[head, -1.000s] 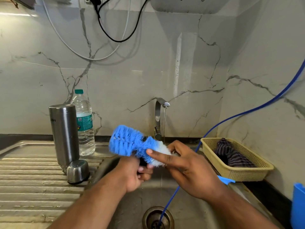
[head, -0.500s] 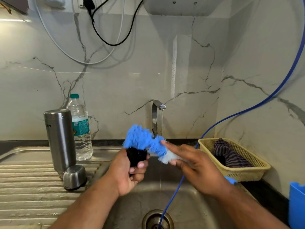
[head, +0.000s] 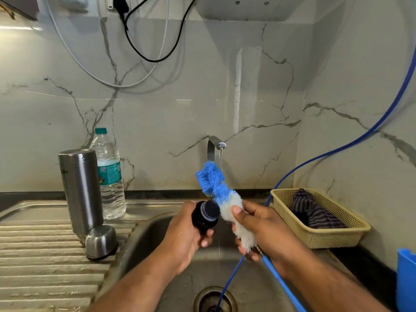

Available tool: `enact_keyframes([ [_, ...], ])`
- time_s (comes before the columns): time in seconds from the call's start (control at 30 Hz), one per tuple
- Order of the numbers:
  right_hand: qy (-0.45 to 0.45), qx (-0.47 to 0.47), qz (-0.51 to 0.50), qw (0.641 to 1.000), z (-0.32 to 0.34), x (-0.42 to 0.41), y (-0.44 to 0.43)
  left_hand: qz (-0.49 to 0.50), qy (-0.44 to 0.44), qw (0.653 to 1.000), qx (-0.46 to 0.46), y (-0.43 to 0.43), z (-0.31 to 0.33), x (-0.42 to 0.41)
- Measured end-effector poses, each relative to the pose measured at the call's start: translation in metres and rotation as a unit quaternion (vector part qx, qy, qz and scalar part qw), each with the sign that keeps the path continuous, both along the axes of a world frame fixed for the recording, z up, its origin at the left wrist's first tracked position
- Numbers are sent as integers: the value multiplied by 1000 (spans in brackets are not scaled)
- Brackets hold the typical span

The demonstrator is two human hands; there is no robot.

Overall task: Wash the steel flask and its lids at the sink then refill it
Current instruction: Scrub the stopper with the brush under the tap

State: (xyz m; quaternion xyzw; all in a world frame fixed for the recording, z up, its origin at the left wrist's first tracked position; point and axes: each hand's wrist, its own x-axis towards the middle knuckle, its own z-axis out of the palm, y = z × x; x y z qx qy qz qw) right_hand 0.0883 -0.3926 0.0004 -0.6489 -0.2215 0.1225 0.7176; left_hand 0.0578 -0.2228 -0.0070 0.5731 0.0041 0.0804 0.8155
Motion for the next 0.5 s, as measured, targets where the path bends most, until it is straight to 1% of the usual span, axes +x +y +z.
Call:
enact_keyframes([
  [0.07, 12, 22, 14, 1000, 3, -3, -1, 15, -2, 999, 34, -6, 3, -3],
  [0.13, 16, 24, 51, 998, 5, -7, -1, 54, -8, 997, 49, -1, 6, -3],
  [0.23, 11, 1, 118, 993, 4, -17, 2, 119, -1, 992, 36, 20, 11, -3],
  [0.27, 4, -3, 123, 992, 3, -18, 3, 118, 9, 992, 48, 23, 11, -4],
  [0.4, -12, 9, 89, 996, 5, -11, 2, 24, 56, 990, 127, 9, 4, -7],
  [0.5, -17, -17, 118, 993, 3, -11, -3, 44, 51, 989, 133, 20, 6, -2],
])
